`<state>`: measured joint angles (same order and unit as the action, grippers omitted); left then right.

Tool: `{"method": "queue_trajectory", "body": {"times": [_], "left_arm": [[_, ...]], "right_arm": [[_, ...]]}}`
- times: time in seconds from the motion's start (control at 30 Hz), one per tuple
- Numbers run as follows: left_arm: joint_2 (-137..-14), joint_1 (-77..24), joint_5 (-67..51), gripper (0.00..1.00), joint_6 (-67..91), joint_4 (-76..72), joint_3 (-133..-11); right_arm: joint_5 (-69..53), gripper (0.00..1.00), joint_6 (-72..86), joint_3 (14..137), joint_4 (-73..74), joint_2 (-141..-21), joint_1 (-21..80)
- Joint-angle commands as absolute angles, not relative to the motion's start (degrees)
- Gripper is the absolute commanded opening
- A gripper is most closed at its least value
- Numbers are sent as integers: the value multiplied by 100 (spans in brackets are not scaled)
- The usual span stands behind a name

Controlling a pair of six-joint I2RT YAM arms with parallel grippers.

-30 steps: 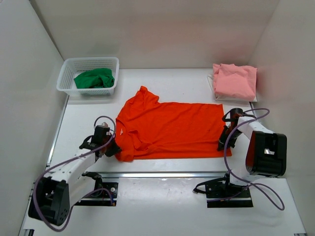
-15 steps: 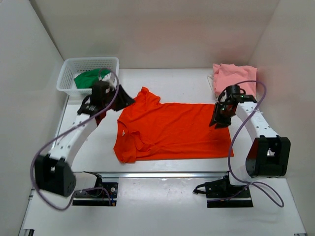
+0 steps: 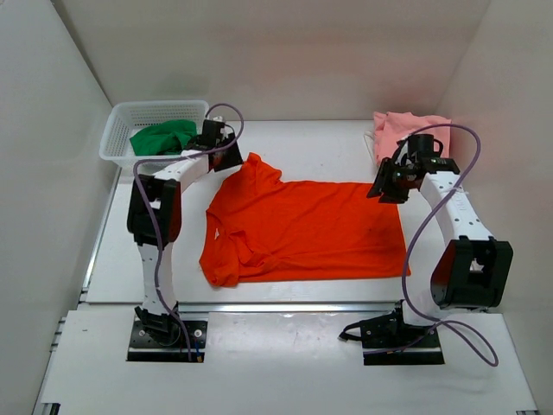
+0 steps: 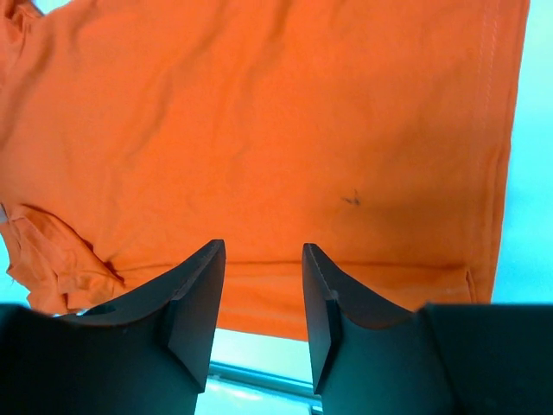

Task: Fold and stack the t-shirts
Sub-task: Grap the side of the flattened tshirt furthest away from the robot with both arms

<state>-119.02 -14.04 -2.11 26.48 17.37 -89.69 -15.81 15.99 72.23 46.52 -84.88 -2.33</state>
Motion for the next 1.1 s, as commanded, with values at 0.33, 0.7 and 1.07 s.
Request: {"method": "queue_trajectory", "body": {"times": [0.33,0.7,1.07], "left_arm": [[-13842,-1424,-158,62,2197,2539,-11881],[-14019,-1494,-896,59,2460,2531,-11515],[-13764,-1205,-2187,60,3084,2128,-11145]], "right_arm": [[-1784,39,1635,7304,3877,-9272,-369],[-1145,41,1845,7145,3533,-9658,-659],[-404,54,2302,7795,3411,-10713,-1037]]}}
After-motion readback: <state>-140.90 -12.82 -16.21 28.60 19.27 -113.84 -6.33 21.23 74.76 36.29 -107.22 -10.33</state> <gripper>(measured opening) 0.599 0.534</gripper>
